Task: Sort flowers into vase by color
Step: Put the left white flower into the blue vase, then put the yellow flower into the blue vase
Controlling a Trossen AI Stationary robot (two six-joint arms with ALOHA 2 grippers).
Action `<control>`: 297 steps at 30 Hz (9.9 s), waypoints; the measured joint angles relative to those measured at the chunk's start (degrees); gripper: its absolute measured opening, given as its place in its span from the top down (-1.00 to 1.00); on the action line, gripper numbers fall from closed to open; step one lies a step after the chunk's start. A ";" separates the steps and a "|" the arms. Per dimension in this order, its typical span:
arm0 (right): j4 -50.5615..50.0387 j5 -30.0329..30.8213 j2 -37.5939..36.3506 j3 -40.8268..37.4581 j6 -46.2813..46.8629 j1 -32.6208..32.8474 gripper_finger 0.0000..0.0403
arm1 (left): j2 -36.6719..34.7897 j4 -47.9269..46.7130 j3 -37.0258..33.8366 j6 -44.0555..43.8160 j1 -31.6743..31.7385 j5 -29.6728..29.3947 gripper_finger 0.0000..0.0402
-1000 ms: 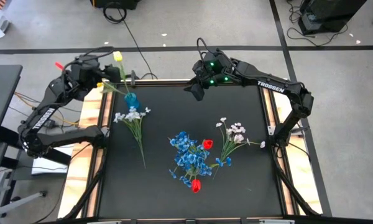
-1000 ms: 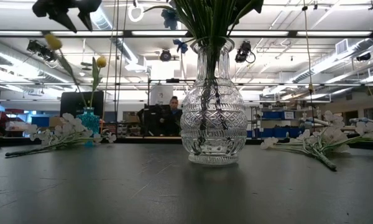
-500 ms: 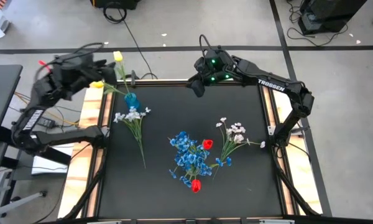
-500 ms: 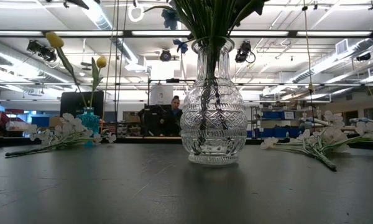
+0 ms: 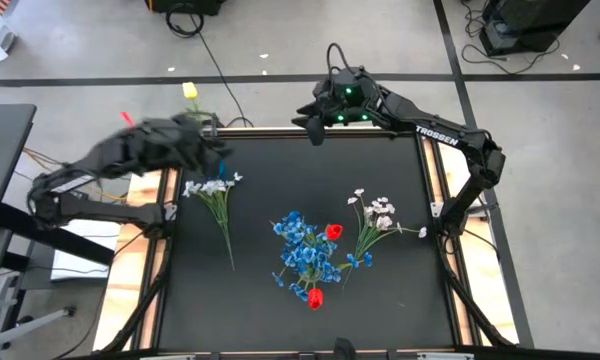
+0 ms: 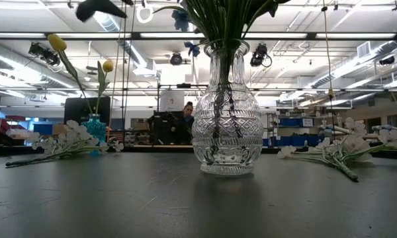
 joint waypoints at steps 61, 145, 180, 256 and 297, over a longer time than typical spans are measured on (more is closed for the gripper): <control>-9.36 -7.97 0.00 0.00 6.44 -5.22 0.00 | 24.89 3.28 -36.52 -65.61 -13.22 -7.62 0.54; -8.42 -3.45 0.00 -1.57 8.24 -4.28 0.00 | -9.91 80.55 -37.93 52.27 15.96 -10.74 0.97; -6.33 -3.90 0.00 -1.60 8.40 -3.69 0.00 | -14.05 113.96 -65.52 61.98 -5.08 -42.29 1.00; -29.56 -1.35 0.00 -1.60 8.62 -3.75 0.00 | -13.55 19.21 -22.56 25.32 15.23 -33.32 -0.42; -13.23 -15.90 0.51 -1.59 8.57 3.82 0.00 | -3.57 17.45 -3.16 15.15 0.43 -2.65 -0.27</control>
